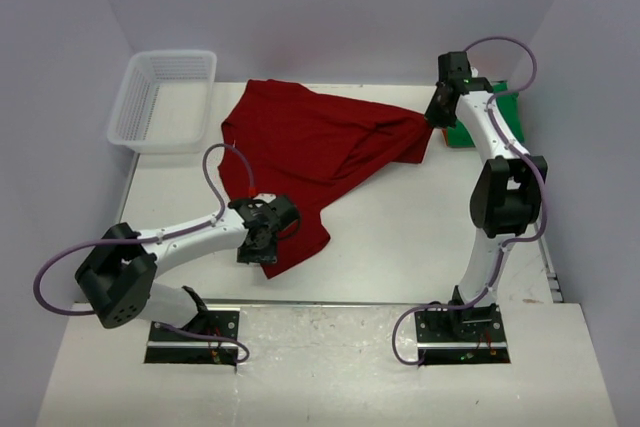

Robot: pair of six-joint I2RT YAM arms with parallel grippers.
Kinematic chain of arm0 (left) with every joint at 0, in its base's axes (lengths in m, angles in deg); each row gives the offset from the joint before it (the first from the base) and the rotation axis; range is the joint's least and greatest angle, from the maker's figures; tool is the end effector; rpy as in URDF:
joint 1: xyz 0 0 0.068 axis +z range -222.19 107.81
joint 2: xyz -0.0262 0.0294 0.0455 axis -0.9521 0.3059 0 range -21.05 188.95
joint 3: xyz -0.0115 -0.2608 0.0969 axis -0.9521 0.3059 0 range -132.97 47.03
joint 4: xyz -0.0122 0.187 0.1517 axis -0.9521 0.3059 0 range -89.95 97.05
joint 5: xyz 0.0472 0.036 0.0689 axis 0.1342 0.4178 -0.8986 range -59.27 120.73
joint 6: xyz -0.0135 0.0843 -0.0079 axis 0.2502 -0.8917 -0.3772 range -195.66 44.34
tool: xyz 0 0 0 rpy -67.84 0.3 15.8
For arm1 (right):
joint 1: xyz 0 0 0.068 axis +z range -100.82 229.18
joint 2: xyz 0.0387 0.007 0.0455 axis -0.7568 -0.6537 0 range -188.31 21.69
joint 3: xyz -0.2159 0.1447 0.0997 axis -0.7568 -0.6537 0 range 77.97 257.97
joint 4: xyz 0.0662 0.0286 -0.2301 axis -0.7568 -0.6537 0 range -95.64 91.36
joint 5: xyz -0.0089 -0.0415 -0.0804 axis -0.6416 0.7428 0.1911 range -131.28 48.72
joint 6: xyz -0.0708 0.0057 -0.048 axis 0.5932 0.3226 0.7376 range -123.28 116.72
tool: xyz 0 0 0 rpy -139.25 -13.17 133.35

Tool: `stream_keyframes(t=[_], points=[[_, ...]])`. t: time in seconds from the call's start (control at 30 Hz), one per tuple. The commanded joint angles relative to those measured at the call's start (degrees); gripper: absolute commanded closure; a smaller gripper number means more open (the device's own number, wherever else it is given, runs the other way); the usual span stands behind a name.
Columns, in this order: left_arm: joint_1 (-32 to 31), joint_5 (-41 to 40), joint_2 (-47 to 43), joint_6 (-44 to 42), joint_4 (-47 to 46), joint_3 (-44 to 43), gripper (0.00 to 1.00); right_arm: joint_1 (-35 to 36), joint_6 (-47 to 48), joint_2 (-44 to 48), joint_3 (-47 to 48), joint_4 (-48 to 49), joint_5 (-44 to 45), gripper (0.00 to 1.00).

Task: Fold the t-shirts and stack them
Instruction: Flatten out the tshirt

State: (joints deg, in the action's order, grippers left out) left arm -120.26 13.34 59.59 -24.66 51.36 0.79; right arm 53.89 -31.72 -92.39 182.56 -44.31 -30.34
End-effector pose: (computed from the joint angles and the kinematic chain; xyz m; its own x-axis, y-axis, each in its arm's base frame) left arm 0.1538 -0.1375 0.1575 -0.9595 -0.0416 -0.2787 -0.0805 0.9883 0.1294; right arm 0.4445 0.0222 0.2604 -0.7061 0.4110 -0.5766 0.4137 0.9003 0.1351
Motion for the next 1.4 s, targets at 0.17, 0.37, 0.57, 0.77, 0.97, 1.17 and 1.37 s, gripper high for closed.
stream_keyframes(t=[0.17, 0.37, 0.57, 0.77, 0.97, 1.17, 1.37], points=[[-2.02, 3.58, -2.95, 3.31, 0.9, 1.68, 0.51, -0.76, 0.94, 0.79, 0.61, 0.41, -1.71, 1.0], [-3.69, 8.42, -0.14, 3.05, -4.8, 1.68, 0.5, -0.75, 0.76, 1.23, -0.71, 1.29, -2.15, 1.0], [-4.4, 9.56, 1.71, 2.87, -6.39, 1.68, 0.47, -0.76, 0.94, 2.11, -1.06, 1.46, -2.41, 1.0], [-4.4, 9.3, 3.82, 2.43, -7.54, 1.94, 0.47, -0.75, 1.03, 3.16, -2.29, 1.9, -2.94, 1.0], [-4.4, 10.27, 4.61, 2.87, -9.38, 3.78, 0.51, -0.67, 1.02, 3.95, -3.08, 2.25, -3.2, 1.0], [-4.4, 9.3, 4.79, 3.4, -10.0, 4.49, 0.59, -0.76, 1.2, 4.04, -3.26, 2.43, -3.38, 1.0], [-4.48, 8.95, 4.53, 4.1, -10.09, 5.37, 0.68, -0.67, 1.38, 4.13, -3.52, 2.43, -3.29, 1.0]])
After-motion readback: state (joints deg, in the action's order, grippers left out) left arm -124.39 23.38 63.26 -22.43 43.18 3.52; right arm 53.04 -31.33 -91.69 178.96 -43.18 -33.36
